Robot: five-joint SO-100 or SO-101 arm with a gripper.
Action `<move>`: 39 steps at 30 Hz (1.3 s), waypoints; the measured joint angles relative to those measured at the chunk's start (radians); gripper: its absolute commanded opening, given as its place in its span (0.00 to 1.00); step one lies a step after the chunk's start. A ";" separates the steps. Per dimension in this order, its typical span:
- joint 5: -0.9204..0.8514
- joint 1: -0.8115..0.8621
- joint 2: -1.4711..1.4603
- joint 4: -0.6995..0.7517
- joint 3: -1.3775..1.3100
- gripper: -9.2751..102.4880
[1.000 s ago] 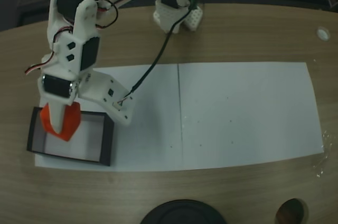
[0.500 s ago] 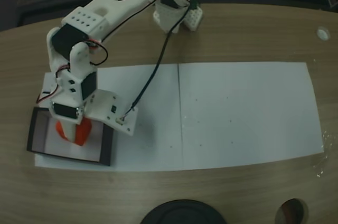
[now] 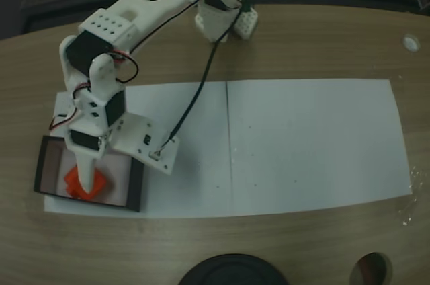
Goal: Grab a orange square and put it in the box.
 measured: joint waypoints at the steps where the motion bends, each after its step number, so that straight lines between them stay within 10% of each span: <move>1: 0.017 -0.015 0.009 0.017 0.000 0.37; 6: 0.044 -0.104 0.140 0.176 -0.002 0.07; 25: 0.268 -0.727 1.034 0.256 0.526 0.08; 39: 0.265 -0.612 1.907 -0.078 1.371 0.08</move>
